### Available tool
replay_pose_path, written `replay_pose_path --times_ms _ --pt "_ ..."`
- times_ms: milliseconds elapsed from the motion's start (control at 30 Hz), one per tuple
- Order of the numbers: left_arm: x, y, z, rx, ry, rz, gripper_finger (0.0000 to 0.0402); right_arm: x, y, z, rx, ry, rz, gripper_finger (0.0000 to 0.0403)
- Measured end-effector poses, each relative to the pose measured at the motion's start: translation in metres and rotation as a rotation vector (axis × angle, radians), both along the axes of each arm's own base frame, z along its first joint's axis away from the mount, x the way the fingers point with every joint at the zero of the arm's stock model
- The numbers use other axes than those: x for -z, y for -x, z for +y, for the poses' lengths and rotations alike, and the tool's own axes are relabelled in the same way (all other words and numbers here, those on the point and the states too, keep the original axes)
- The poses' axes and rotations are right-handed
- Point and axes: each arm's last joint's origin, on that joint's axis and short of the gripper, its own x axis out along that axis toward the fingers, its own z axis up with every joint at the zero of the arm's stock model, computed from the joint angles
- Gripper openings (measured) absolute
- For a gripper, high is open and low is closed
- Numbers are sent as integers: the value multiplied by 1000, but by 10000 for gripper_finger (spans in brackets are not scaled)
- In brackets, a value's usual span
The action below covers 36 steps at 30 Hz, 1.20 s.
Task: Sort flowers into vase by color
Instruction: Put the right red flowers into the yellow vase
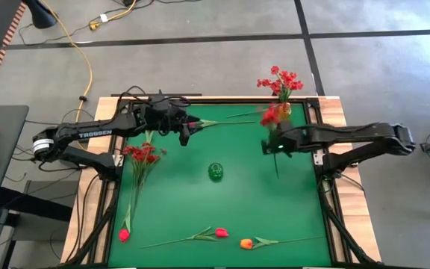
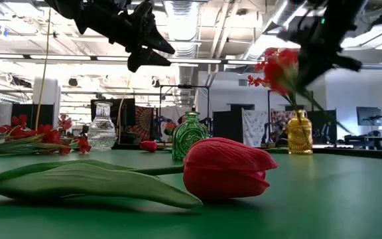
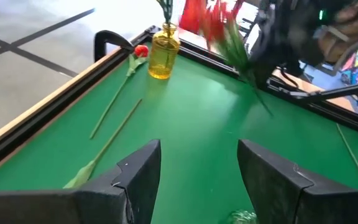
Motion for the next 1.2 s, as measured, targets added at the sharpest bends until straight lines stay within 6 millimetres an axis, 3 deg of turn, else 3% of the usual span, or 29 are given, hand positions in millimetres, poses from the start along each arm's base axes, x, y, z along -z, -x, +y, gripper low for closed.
replay_pose_path --times_ms 133,300,467,800,1200 --pt "0 -1 -2 21 -12 1 200 -31 19 1 -47 241 -136 37" --pt "0 -1 -1 -1 -24 3 200 -58 41 3 -117 377 -266 35" --pt "0 -1 2 -73 -54 13 200 -75 64 -1 6 551 -309 34" --pt "5 -3 8 -110 -70 33 200 -83 98 -17 460 761 -243 34" --pt "8 -4 9 -139 -48 45 200 -69 82 -56 803 754 -182 34"
